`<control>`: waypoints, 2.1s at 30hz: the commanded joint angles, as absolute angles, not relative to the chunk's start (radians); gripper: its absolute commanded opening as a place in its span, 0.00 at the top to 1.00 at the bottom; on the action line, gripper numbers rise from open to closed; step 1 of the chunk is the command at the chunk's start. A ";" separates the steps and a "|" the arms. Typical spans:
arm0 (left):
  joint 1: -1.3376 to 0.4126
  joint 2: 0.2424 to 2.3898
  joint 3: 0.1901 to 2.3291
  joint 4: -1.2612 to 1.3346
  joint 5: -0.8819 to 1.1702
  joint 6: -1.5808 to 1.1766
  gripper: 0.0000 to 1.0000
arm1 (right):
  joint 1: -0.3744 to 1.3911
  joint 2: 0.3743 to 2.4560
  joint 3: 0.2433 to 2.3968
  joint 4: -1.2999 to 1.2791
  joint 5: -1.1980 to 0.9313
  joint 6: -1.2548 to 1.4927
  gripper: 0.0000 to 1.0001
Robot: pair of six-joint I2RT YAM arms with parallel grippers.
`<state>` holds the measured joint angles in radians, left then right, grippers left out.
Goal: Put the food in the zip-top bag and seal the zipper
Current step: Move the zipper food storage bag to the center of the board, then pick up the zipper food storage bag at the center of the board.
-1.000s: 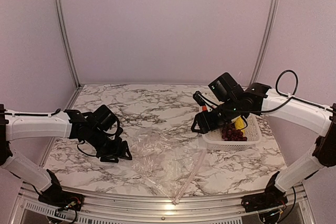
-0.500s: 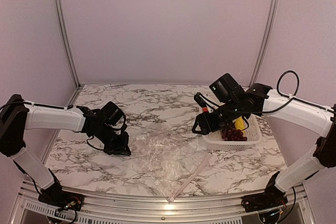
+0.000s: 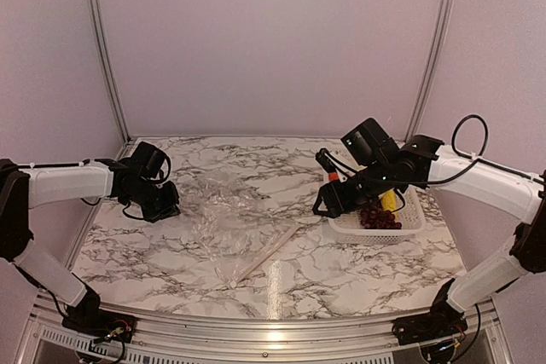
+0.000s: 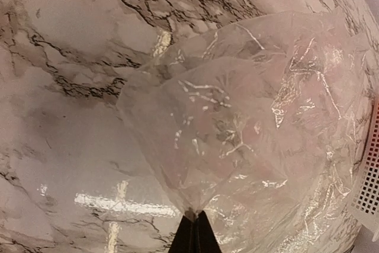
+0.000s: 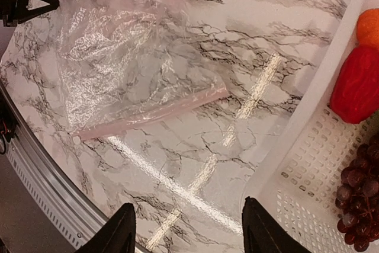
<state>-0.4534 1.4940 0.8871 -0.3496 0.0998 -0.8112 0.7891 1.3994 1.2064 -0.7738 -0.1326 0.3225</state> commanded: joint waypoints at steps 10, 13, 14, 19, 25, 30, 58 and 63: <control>-0.532 1.460 1.114 -0.733 -0.338 -0.652 0.34 | 0.799 1.440 1.234 -0.713 -0.165 0.291 0.42; -0.655 1.482 1.195 -0.765 -0.383 -0.607 0.33 | 0.799 1.437 1.217 -0.692 -0.168 0.295 0.42; -0.692 1.509 1.220 -0.768 -0.377 -0.570 0.33 | 0.798 1.438 1.215 -0.688 -0.167 0.295 0.42; -0.885 1.612 1.320 -0.766 -0.398 -0.425 0.36 | 0.793 1.439 1.227 -0.686 -0.111 0.320 0.42; -1.039 1.737 1.423 -0.765 -0.369 -0.342 0.37 | 0.710 1.394 1.210 -0.679 -0.127 0.389 0.42; -1.119 1.840 1.498 -0.776 -0.401 -0.297 0.42 | 0.659 1.365 1.185 -0.671 -0.132 0.394 0.42; -1.167 2.181 1.735 -0.881 -0.538 -0.271 0.61 | 0.655 1.259 1.064 -0.650 -0.132 0.474 0.41; -1.167 2.215 1.733 -0.890 -0.563 -0.259 0.63 | 0.656 1.259 1.057 -0.646 -0.137 0.475 0.41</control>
